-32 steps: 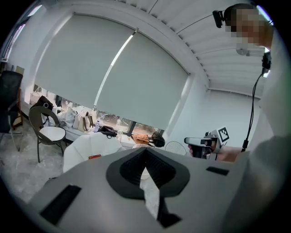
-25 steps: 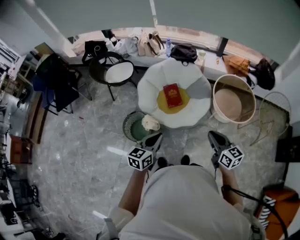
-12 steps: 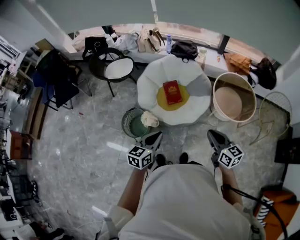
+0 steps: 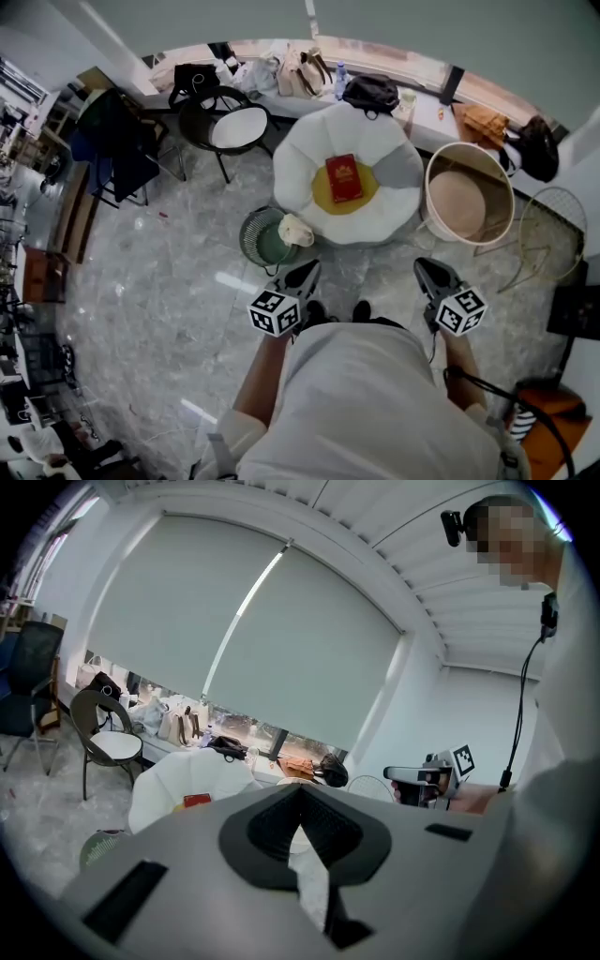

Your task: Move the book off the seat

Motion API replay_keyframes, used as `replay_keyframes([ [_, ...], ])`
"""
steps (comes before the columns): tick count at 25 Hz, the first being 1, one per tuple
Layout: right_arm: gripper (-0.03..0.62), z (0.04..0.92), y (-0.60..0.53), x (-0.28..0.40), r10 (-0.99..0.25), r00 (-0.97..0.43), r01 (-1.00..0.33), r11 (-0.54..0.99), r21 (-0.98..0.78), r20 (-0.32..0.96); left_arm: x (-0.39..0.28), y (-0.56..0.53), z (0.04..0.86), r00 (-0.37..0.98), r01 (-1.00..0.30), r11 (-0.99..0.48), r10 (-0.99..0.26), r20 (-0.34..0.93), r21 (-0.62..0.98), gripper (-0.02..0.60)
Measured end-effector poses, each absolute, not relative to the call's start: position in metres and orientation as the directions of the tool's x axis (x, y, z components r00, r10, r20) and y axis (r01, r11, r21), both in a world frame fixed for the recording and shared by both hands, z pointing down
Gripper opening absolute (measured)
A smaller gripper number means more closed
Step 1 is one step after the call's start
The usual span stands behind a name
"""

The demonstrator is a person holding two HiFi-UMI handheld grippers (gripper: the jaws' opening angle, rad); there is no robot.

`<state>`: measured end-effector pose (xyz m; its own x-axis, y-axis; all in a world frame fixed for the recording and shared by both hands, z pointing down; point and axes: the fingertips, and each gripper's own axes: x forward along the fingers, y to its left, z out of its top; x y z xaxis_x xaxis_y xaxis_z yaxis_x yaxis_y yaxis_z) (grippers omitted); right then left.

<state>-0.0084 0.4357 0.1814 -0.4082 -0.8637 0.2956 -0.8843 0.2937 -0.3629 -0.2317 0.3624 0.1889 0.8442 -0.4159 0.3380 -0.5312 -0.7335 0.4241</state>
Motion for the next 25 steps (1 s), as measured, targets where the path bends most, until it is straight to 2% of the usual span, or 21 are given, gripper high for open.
replay_keyframes([
  [12, 0.046, 0.186, 0.428, 0.022, -0.84, -0.44, -0.874, 0.321, -0.364, 0.317, -0.209, 0.363, 0.199, 0.825, -0.56, -0.712, -0.433, 0.363, 0.424, 0.002],
  [25, 0.046, 0.204, 0.363, 0.028, -0.847, -0.41, -0.884, 0.277, -0.377, 0.339, -0.201, 0.282, 0.212, 0.835, -0.54, -0.729, -0.402, 0.376, 0.421, 0.002],
])
